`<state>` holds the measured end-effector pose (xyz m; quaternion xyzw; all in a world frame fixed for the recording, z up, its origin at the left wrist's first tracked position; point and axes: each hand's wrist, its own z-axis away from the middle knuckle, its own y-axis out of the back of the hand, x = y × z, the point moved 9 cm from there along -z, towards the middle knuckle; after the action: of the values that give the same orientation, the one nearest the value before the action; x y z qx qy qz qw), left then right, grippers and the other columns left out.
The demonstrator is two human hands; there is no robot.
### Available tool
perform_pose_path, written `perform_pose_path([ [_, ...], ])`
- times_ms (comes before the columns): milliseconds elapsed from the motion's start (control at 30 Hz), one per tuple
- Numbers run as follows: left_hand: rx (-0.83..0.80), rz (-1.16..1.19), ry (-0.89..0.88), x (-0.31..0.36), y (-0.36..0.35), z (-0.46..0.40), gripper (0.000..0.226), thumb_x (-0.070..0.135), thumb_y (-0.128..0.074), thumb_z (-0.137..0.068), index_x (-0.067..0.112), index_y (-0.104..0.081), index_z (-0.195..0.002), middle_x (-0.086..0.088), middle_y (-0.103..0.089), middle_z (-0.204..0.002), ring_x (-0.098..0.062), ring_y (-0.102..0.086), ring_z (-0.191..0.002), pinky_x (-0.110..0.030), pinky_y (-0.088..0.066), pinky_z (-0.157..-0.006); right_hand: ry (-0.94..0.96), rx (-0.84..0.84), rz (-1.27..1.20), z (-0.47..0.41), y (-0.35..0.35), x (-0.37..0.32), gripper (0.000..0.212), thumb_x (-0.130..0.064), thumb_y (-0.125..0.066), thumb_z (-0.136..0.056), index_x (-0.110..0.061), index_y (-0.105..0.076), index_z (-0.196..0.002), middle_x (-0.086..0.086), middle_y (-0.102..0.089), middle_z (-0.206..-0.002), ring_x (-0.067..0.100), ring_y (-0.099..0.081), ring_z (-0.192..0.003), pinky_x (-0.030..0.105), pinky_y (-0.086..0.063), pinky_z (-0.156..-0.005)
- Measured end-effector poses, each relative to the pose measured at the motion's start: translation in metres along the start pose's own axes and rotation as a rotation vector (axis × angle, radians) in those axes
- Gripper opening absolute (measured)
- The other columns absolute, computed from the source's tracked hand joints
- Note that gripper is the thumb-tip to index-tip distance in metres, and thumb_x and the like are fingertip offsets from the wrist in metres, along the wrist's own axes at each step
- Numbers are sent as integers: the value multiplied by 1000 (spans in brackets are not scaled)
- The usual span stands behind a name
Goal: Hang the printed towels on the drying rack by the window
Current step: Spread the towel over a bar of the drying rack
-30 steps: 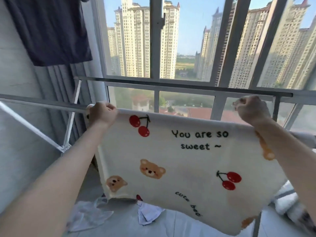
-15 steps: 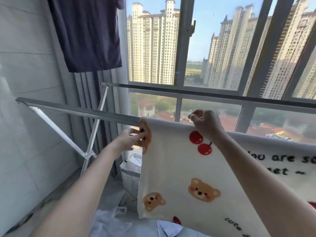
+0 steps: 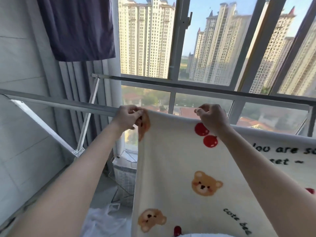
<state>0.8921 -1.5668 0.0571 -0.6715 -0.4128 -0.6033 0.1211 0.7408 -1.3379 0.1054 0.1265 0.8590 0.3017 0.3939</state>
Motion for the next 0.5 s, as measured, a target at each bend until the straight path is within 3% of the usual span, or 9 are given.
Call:
perform_pose_path([
  [67, 217, -53, 24, -8, 36, -12, 21, 16, -56, -86, 3, -66, -99, -22, -68, -94, -33, -63, -74, -25, -49, -57, -25, 39, -4, -3, 10, 8, 24, -18, -51, -89, -7, -70, -96, 12, -71, -95, 21, -57, -78, 20, -40, -62],
  [133, 411, -243, 112, -19, 67, -15, 21, 15, -55, -84, 3, -65, -98, -26, -65, -107, -40, -61, -96, -35, -49, -77, -45, 74, -14, -5, 21, 18, 24, -17, -50, -89, -7, -69, -99, 11, -71, -99, 20, -59, -85, 23, -41, -70],
  [233, 558, -458, 219, -14, 82, -8, 27, 13, -55, -78, 9, -56, -105, -23, -48, -125, -42, -45, -117, -42, -42, -93, -68, 169, -2, -2, 45, 37, 23, -15, -50, -88, -8, -67, -102, 11, -70, -100, 17, -55, -83, 22, -37, -73],
  [300, 513, -509, 113, 13, 58, -11, 32, 11, -54, -77, 10, -55, -110, -24, -44, -129, -42, -39, -121, -44, -36, -98, -100, 239, 6, 1, 66, 54, 23, -16, -49, -89, -8, -66, -103, 11, -69, -99, 16, -53, -81, 21, -35, -73],
  [367, 393, -486, -10, 45, 14, -12, 31, 11, -51, -78, 12, -60, -108, -22, -51, -127, -39, -43, -119, -41, -36, -101, -152, 314, 31, 6, 93, 74, 26, -19, -47, -90, -5, -65, -102, 14, -69, -98, 19, -56, -81, 21, -34, -71],
  [500, 63, -350, -213, 106, -99, 7, 23, 12, -54, -83, 8, -65, -102, -13, -67, -111, -26, -59, -104, -27, -41, -85, -324, 624, 47, 32, 178, 130, 34, -25, -41, -90, -4, -65, -97, 20, -69, -98, 28, -59, -84, 27, -35, -68],
])
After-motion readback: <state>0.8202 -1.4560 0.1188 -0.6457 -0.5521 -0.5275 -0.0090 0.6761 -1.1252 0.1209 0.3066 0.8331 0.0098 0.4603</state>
